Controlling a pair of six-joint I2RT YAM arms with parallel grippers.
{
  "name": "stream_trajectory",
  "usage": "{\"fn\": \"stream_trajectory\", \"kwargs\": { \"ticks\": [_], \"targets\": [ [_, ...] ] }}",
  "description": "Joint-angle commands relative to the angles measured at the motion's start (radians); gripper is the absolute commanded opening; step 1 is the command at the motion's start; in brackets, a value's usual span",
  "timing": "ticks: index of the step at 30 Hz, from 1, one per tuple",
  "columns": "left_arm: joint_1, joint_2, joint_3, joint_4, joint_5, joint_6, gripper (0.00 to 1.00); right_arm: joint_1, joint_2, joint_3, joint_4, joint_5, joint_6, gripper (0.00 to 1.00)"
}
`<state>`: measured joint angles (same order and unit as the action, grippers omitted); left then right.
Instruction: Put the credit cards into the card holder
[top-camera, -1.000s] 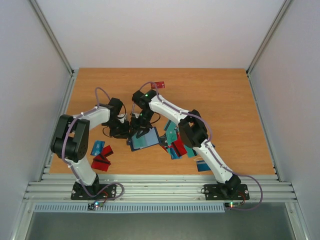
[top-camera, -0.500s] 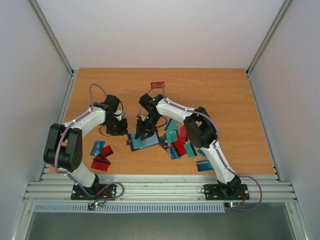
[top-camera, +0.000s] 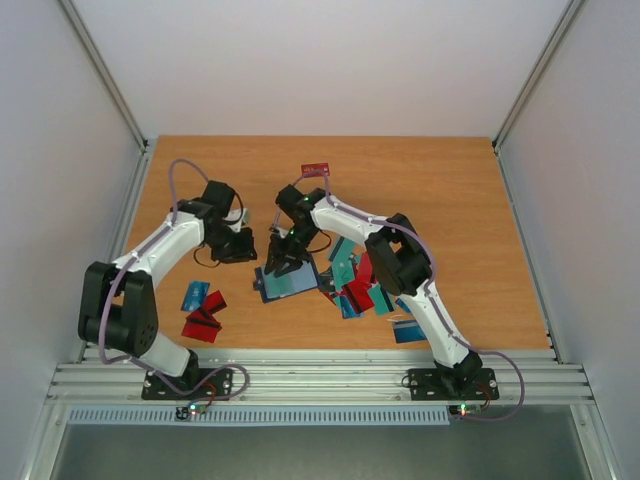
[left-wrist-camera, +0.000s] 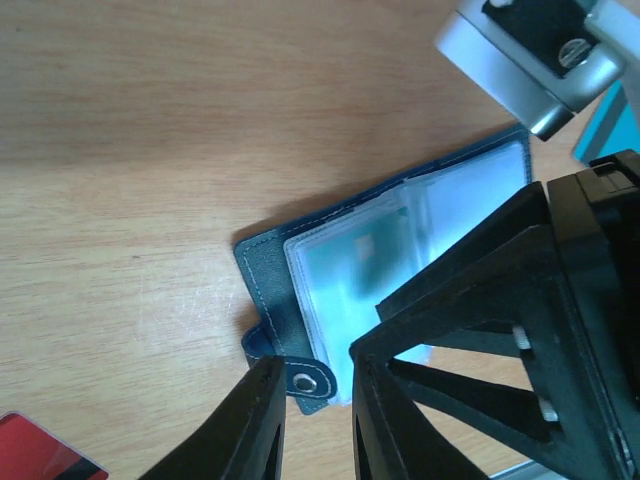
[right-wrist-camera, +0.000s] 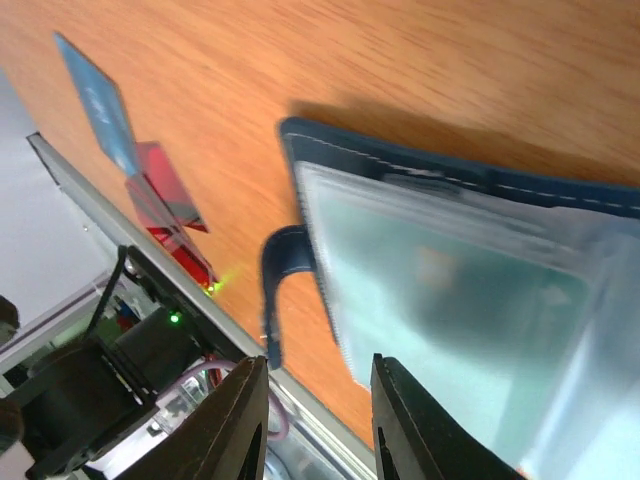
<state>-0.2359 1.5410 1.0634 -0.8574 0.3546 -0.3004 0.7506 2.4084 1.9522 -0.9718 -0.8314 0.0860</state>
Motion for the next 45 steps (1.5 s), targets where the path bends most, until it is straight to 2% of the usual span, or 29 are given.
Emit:
{"fn": "stream_trajectory", "kwargs": {
  "ticks": [1,6,10,16,24,30,36,42,45],
  "targets": [
    [0.003,-0.052,0.068,-0.043,0.0,0.005,0.22,-0.007,-0.075,0.079,-0.049,0.016,-0.037,0.3],
    [-0.012,-0.099,0.115,-0.077,0.013,-0.01,0.23,-0.039,-0.225,0.024,-0.094,0.089,-0.068,0.31],
    [-0.062,-0.125,0.135,-0.084,0.045,-0.035,0.24,-0.092,-0.392,-0.125,-0.086,0.138,-0.066,0.31],
    [-0.227,-0.151,0.168,-0.114,0.025,-0.085,0.24,-0.22,-0.672,-0.469,-0.001,0.145,-0.015,0.35],
    [-0.454,-0.117,0.208,-0.102,-0.032,-0.253,0.26,-0.362,-0.939,-0.809,-0.003,0.148,-0.033,0.39],
    [-0.573,-0.006,0.257,-0.047,-0.071,-0.345,0.26,-0.452,-1.054,-0.957,0.01,0.15,-0.045,0.42],
    [-0.608,0.158,0.367,0.011,-0.061,-0.376,0.3,-0.543,-1.086,-1.006,0.01,0.125,-0.068,0.49],
    [-0.609,0.332,0.522,0.012,-0.015,-0.326,0.32,-0.627,-1.124,-1.027,-0.104,0.312,-0.069,0.56],
    [-0.625,0.415,0.596,0.002,0.025,-0.283,0.32,-0.668,-1.143,-1.039,-0.166,0.426,-0.063,0.65]
  ]
}}
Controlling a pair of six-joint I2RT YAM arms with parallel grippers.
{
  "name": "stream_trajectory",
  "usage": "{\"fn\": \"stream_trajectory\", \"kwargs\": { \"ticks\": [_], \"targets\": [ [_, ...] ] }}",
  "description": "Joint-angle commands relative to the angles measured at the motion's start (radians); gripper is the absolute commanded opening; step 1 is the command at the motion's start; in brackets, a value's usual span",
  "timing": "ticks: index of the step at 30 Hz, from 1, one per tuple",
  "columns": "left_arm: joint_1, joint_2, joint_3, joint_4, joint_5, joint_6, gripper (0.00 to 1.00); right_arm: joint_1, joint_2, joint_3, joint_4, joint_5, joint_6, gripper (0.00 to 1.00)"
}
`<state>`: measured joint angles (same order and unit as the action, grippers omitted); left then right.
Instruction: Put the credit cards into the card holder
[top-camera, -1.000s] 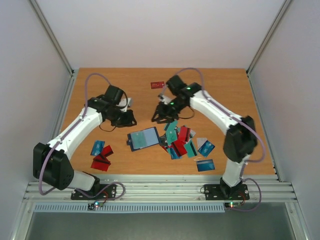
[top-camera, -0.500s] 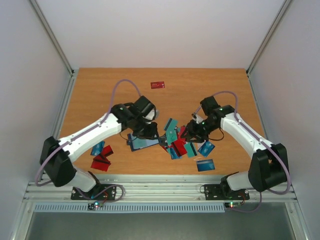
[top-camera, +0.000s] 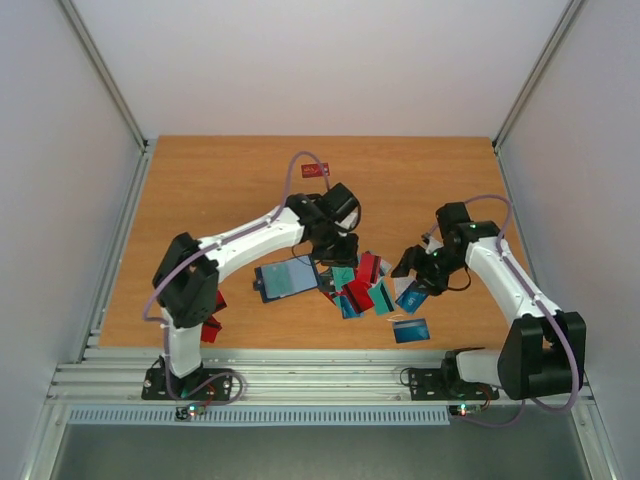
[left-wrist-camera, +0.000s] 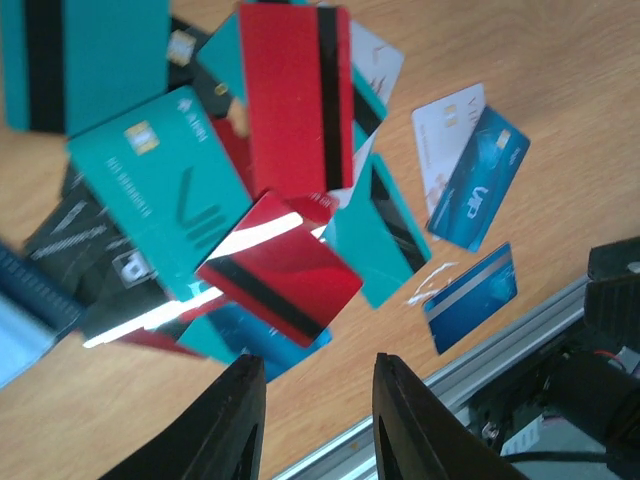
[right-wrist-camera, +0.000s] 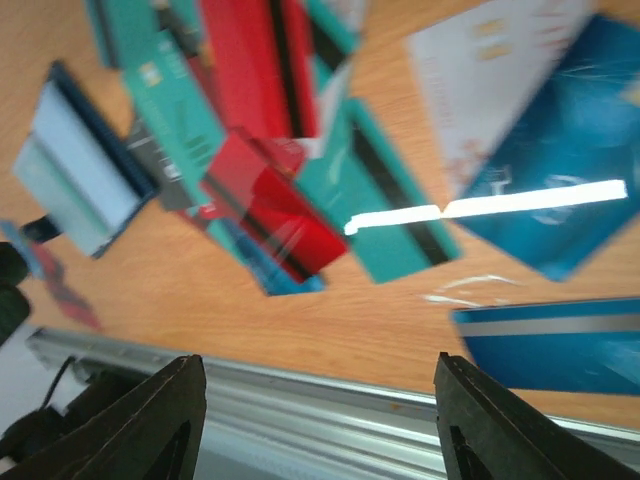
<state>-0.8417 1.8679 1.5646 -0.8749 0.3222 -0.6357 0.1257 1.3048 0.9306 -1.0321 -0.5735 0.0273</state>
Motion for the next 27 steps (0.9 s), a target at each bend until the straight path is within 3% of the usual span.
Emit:
{"fn": "stream_trajectory", "kwargs": {
  "ticks": [1,6,14,27],
  "targets": [
    [-0.03,0.114,0.127,0.007,0.068,0.067,0.32,-0.044,-0.041,-0.012,-0.118,0.183,0.009,0.67],
    [-0.074,0.199,0.177,0.004,0.083,0.127,0.33,-0.044,-0.034,-0.059,-0.136,0.268,0.168,0.7],
    [-0.086,0.12,0.001,0.119,0.083,0.077,0.32,-0.044,-0.021,-0.202,-0.071,0.393,0.338,0.66],
    [-0.094,-0.122,-0.3,0.245,0.01,-0.028,0.32,-0.044,0.131,-0.287,0.101,0.401,0.342,0.51]
  ]
}}
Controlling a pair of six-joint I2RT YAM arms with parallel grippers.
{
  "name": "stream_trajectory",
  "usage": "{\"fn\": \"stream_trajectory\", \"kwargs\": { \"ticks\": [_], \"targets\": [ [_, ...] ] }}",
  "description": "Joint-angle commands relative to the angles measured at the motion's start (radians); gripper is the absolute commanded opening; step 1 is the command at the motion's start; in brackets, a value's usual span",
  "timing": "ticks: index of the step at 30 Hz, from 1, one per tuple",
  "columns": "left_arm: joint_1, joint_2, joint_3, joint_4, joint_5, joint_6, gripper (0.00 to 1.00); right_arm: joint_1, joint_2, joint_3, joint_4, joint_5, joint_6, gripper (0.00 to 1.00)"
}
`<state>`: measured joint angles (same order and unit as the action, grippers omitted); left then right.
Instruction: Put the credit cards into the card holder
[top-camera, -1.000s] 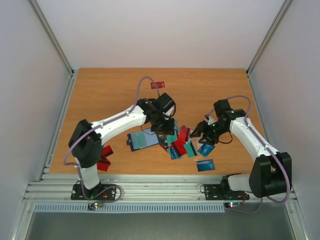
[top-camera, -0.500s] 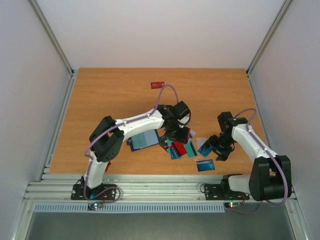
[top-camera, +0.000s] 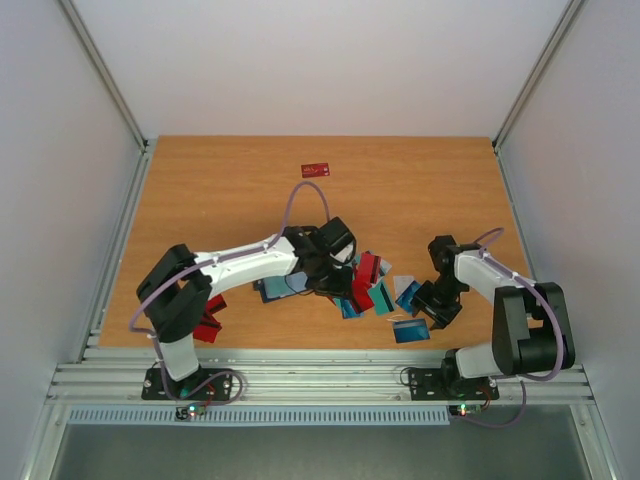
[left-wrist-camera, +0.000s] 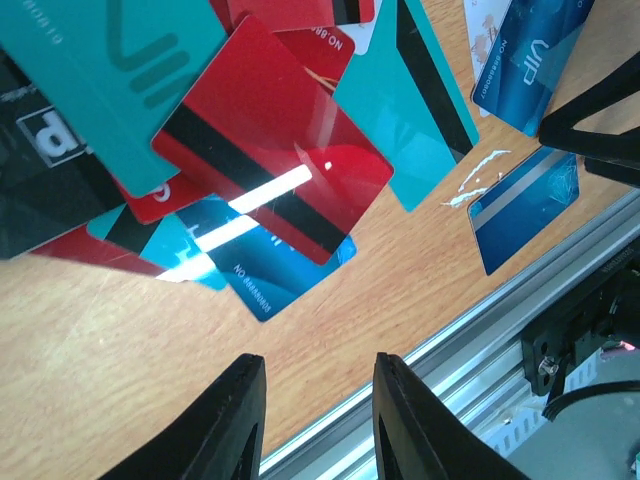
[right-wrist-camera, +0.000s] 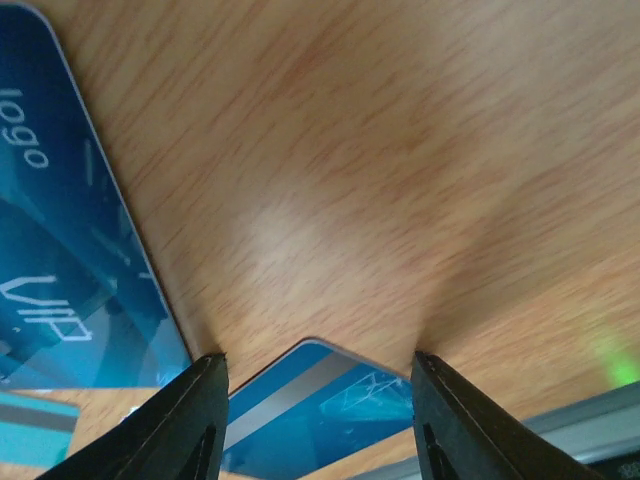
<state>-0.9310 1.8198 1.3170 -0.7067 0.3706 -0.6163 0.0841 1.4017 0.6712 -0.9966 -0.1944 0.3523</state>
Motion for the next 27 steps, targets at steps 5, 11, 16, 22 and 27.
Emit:
{"fn": "stream_trajectory", "kwargs": {
  "ticks": [5,11,16,22,27],
  "targets": [
    [-0.005,-0.134,-0.099,0.089,-0.066,-0.067,0.32,0.034,0.042,-0.059,0.1,-0.007,0.029,0.46],
    [-0.005,-0.171,-0.125,0.095,-0.086,-0.082,0.32,0.168,0.04,-0.044,0.1,-0.044,0.12,0.42],
    [-0.005,-0.198,-0.143,0.1,-0.101,-0.093,0.32,0.329,0.125,-0.063,0.182,-0.111,0.217,0.42],
    [-0.005,-0.247,-0.193,0.097,-0.119,-0.107,0.32,0.472,0.226,0.012,0.237,-0.141,0.254,0.41],
    [-0.005,-0.276,-0.222,0.059,-0.121,-0.077,0.32,0.505,0.279,0.094,0.249,-0.168,0.234,0.41]
  ]
}}
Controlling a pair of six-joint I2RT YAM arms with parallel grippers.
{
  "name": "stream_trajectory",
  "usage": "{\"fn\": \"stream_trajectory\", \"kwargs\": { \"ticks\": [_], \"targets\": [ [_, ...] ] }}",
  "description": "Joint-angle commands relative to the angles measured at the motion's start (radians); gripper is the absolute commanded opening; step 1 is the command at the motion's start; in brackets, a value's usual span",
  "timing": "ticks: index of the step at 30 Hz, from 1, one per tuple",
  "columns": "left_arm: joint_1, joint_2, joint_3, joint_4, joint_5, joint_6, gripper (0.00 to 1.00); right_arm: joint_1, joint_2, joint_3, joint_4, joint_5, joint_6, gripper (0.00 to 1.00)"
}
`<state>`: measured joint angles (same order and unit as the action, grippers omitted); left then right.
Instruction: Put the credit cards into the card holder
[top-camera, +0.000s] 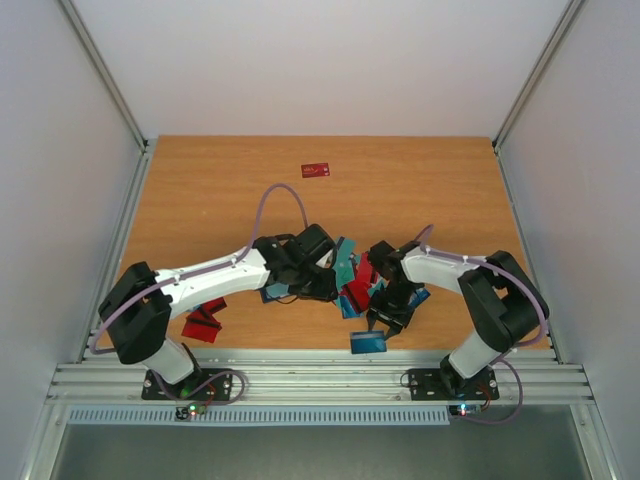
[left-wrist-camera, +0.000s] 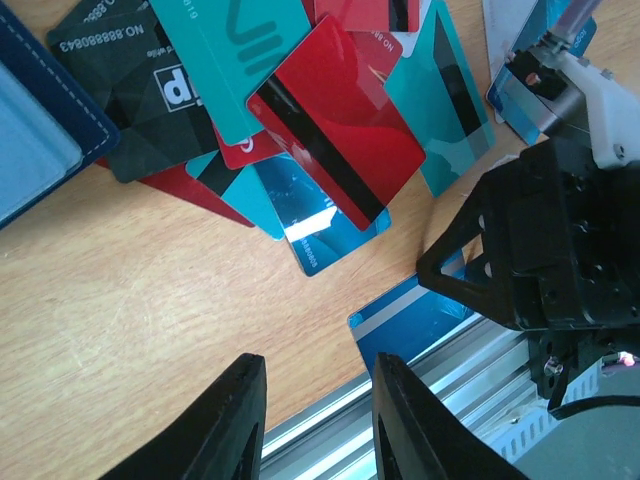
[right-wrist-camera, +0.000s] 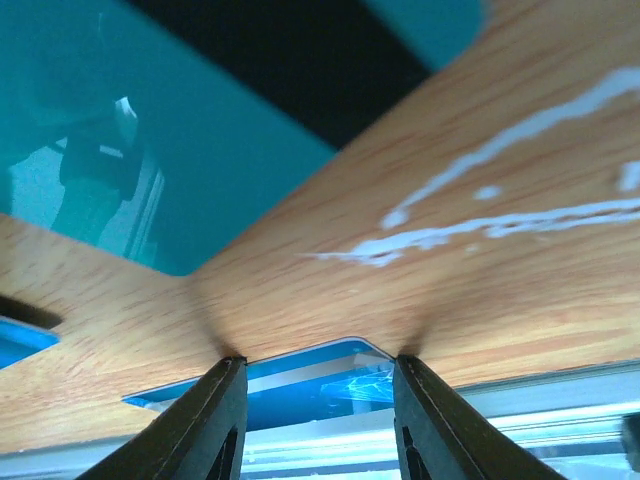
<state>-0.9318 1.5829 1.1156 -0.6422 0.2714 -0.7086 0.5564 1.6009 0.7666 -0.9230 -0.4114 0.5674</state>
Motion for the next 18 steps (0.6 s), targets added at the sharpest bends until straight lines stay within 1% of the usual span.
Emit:
{"fn": "stream_trajectory", "kwargs": {
  "ticks": [1,5,10,14,16,18],
  "targets": [
    [-0.004,-0.042,-0.025,-0.014,-0.022,0.021,0.32,0.036,0.084,0.008,0.171,0.043,0.016,0.41],
    [-0.005,-0.061,-0.055,-0.01,-0.01,0.027,0.32,0.039,0.066,0.034,0.137,0.05,-0.027,0.43],
    [-0.012,-0.029,-0.058,0.059,0.093,0.038,0.32,0.037,-0.02,0.073,0.024,0.104,-0.115,0.48],
    [-0.057,0.07,0.009,0.048,0.137,0.083,0.32,0.036,-0.108,0.078,-0.062,0.111,-0.164,0.49],
    [-0.084,0.133,0.051,0.038,0.147,0.095,0.31,0.036,-0.162,0.052,-0.088,0.102,-0.166,0.5],
    [-0.115,0.207,0.097,0.027,0.154,0.105,0.3,0.034,-0.233,0.001,-0.085,0.06,-0.156,0.51]
  ]
}}
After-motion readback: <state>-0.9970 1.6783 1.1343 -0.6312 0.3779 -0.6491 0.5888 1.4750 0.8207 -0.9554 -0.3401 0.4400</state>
